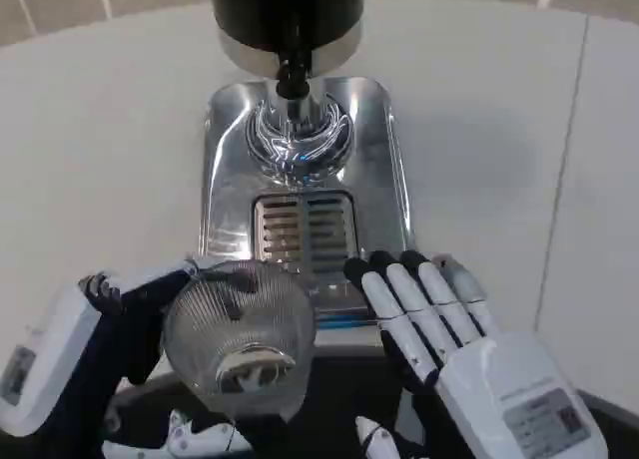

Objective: Grasp the cup under the faucet to collect the drink, then remove the cup.

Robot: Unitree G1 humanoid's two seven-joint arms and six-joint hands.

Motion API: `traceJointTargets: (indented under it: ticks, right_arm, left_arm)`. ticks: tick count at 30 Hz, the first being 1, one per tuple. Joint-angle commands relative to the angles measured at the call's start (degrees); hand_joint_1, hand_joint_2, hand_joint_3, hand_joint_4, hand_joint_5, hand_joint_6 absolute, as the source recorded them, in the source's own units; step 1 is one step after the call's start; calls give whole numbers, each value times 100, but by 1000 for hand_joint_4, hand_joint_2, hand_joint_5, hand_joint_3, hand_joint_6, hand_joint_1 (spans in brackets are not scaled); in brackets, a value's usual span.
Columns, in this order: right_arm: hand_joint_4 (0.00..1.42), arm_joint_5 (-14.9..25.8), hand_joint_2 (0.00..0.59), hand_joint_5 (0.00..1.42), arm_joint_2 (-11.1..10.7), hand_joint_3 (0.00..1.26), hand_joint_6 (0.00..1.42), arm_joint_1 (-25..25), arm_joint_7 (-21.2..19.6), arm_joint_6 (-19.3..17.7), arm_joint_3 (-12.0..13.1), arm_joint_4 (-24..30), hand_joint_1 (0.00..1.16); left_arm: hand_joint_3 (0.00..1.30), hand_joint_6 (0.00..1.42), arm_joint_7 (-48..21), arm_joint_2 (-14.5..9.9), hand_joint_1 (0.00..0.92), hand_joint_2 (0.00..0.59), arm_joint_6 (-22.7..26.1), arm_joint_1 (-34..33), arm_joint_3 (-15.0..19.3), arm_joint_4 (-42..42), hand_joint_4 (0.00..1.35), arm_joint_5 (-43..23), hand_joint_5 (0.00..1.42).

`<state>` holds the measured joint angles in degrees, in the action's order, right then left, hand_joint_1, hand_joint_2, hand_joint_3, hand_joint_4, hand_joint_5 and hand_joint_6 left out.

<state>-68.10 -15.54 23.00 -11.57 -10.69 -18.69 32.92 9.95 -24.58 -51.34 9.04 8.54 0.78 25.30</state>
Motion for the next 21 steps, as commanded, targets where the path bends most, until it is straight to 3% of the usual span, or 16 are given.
traceJointTargets:
  ticks: [1, 14, 21]
  right_arm:
    - [0, 7, 586, 0, 27, 0, 0, 16, -66, 28, -26, -58, 0]
    - [0, 37, 586, 0, 58, 0, 0, 93, -101, 119, 11, -50, 0]
    - [0, 110, 586, 0, 72, 0, 0, 158, -100, 182, 94, -66, 0]
  left_arm:
    - [1055, 1424, 24, 27, 668, 58, -74, 44, 91, -17, 1216, -121, 1407]
    - [1055, 1424, 55, 120, 668, 58, 100, -91, 97, 53, 1216, -14, 1407]
    - [1055, 1424, 267, 331, 668, 58, 455, -484, 45, 316, 1216, 270, 1407]
